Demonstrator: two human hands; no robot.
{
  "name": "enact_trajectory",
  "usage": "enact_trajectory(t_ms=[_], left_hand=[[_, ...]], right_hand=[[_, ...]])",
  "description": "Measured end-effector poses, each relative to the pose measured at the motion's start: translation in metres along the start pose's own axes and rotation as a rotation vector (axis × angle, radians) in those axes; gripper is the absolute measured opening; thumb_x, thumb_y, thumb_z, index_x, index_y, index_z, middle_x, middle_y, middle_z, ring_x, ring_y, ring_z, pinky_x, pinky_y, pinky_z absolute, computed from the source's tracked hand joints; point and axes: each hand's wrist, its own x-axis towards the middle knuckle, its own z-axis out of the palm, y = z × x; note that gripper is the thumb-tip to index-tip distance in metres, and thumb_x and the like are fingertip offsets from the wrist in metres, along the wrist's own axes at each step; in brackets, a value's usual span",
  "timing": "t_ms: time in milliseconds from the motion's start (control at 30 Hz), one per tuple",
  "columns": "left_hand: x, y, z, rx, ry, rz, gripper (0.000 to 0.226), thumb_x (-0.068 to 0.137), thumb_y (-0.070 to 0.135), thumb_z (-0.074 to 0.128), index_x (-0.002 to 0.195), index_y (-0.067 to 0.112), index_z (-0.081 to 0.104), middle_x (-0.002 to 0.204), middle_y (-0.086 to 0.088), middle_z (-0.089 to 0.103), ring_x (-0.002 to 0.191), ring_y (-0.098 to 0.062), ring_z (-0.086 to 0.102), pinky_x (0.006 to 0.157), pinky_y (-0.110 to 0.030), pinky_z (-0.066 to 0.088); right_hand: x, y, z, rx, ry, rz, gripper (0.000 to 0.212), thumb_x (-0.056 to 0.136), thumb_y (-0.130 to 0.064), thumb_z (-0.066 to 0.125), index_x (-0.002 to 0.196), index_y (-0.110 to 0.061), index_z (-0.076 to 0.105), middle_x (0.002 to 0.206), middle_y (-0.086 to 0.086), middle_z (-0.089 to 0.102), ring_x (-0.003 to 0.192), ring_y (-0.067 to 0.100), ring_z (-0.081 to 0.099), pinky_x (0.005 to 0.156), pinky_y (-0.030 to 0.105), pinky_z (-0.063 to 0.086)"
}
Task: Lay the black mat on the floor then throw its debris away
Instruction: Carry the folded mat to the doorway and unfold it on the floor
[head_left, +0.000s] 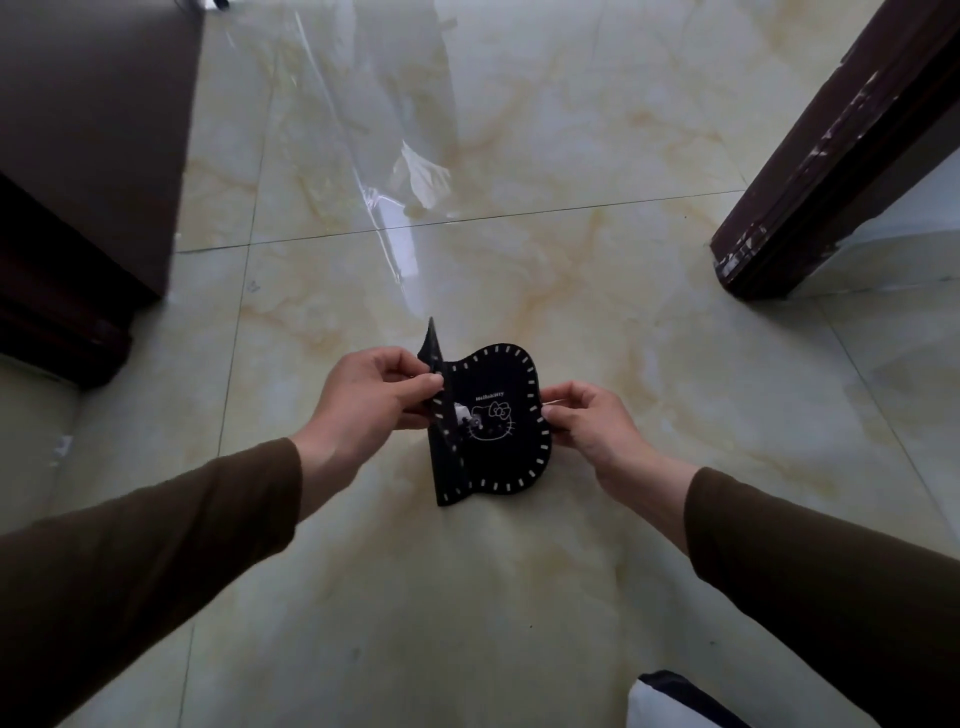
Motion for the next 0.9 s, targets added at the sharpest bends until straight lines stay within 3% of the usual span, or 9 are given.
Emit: enact_trajectory(t_ms=[200, 367, 600, 767, 900], left_hand=[[-0.013, -0.011, -0.047, -0.004, 0.036, -0.008, 0.008, 0.088, 0.009, 0.074, 0.081, 0.006, 0.070, 0.083, -0.015, 0.079, 0.073, -0.022, 0.077, 0.070, -0.032, 0.064], [-0.009, -0.043, -0.070, 0.040, 0.089, -0.066, 0.011, 0.088, 0.008, 0.074, 0.077, 0.010, 0.071, 0.082, -0.014, 0.079, 0.073, -0.023, 0.076, 0.069, -0.035, 0.062], [0.008, -0.078, -0.081, 0.116, 0.151, -0.118, 0.012, 0.089, 0.006, 0.072, 0.079, 0.011, 0.071, 0.071, -0.003, 0.077, 0.062, -0.012, 0.074, 0.056, -0.022, 0.057], [0.016, -0.092, -0.082, 0.138, 0.155, -0.145, 0.011, 0.089, 0.003, 0.071, 0.081, 0.010, 0.072, 0.077, -0.010, 0.076, 0.069, -0.020, 0.074, 0.061, -0.027, 0.059], [0.017, -0.097, -0.081, 0.232, 0.157, -0.129, 0.006, 0.088, 0.005, 0.073, 0.086, 0.011, 0.073, 0.078, -0.013, 0.074, 0.070, -0.023, 0.072, 0.065, -0.033, 0.060]], right_hand=[[0.000, -0.004, -0.013, 0.014, 0.039, -0.021, 0.023, 0.092, 0.010, 0.053, 0.091, -0.008, 0.067, 0.088, 0.013, 0.070, 0.071, 0.019, 0.066, 0.068, 0.028, 0.057], [0.001, -0.006, -0.025, 0.036, 0.055, -0.039, 0.021, 0.093, 0.009, 0.054, 0.093, -0.006, 0.068, 0.084, 0.010, 0.071, 0.065, 0.013, 0.067, 0.060, 0.021, 0.057], [0.005, 0.000, -0.027, 0.013, 0.064, -0.036, 0.023, 0.094, 0.008, 0.054, 0.089, -0.009, 0.068, 0.082, 0.008, 0.071, 0.067, 0.015, 0.066, 0.064, 0.025, 0.056], [0.011, 0.005, -0.029, -0.019, 0.095, -0.027, 0.022, 0.094, 0.008, 0.055, 0.089, -0.010, 0.069, 0.080, 0.008, 0.071, 0.060, 0.011, 0.066, 0.055, 0.019, 0.055], [0.016, 0.010, -0.032, -0.101, 0.097, -0.042, 0.025, 0.094, 0.009, 0.054, 0.090, -0.011, 0.068, 0.085, 0.010, 0.071, 0.064, 0.013, 0.066, 0.056, 0.018, 0.056]])
